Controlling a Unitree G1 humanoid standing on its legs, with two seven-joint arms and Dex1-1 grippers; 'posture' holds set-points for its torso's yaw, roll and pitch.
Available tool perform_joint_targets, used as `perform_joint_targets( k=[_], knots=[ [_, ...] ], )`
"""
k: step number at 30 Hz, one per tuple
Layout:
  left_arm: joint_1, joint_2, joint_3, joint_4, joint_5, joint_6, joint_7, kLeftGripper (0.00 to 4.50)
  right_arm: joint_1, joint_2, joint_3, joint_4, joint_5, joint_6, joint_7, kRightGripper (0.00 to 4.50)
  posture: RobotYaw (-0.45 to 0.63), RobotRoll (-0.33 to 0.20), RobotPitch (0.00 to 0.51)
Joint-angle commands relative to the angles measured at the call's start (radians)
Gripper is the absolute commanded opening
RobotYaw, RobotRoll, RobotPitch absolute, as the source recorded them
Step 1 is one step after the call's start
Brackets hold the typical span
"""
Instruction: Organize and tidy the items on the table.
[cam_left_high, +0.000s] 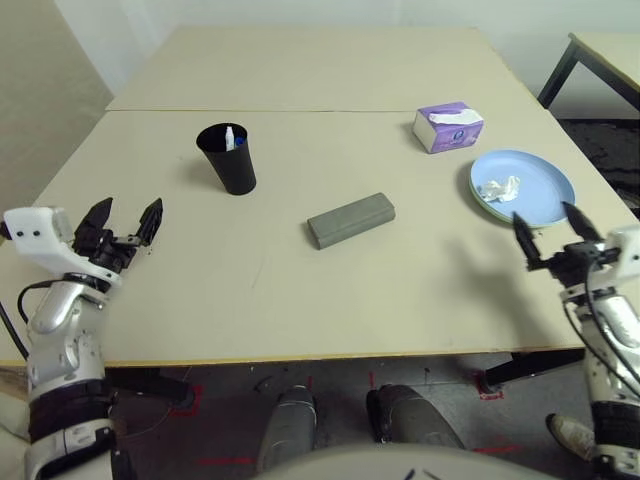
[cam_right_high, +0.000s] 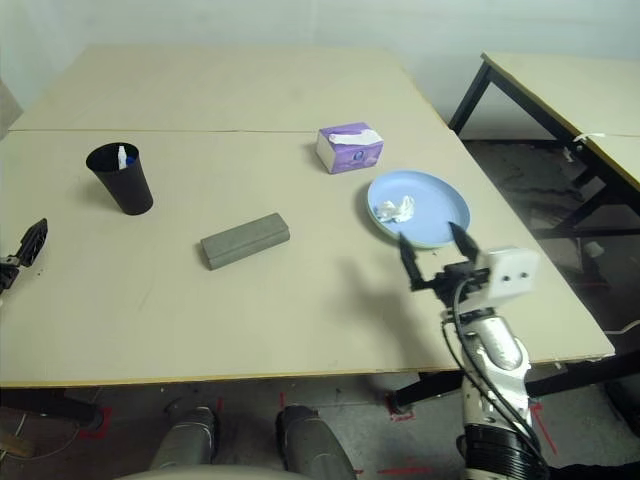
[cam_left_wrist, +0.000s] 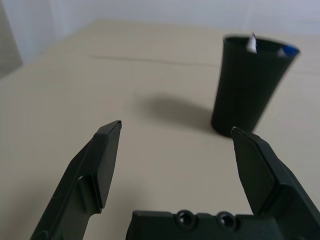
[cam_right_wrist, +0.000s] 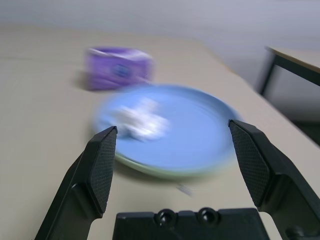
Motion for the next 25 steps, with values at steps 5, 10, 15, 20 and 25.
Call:
perform_joint_targets(
  k=[5, 10, 15, 20, 25],
  knots=[
    [0.036, -0.005, -0.017, -0.036, 0.023, 0.049, 0.026, 4.47, 0.028, 0.012, -0.009, 0.083, 0.011, -0.048, 0.028, 4.50, -0.07, 0.000, 0.115],
    [0.075, 0.021, -0.023, -0.047, 0.056, 0.057, 0.018, 4.47, 0.032, 0.035, 0.014, 0.074, 0.006, -0.059, 0.045, 4.50, -0.06, 0.000, 0.131],
    [0.097, 0.062, 0.019, -0.006, 0.059, 0.062, 0.015, 4.47, 0.024, 0.067, 0.038, 0.037, -0.004, -0.052, 0.025, 4.50, -0.03, 0.000, 0.145],
    [0.132, 0.079, 0.050, -0.003, 0.051, 0.044, 0.005, 4.47, 0.053, 0.075, 0.035, -0.003, 0.007, -0.039, 0.024, 4.50, -0.01, 0.000, 0.156],
    [0.118, 0.086, 0.053, 0.012, 0.056, 0.030, -0.001, 4.47, 0.108, 0.085, 0.022, -0.061, 0.015, -0.025, 0.003, 4.50, -0.01, 0.000, 0.148]
  ],
)
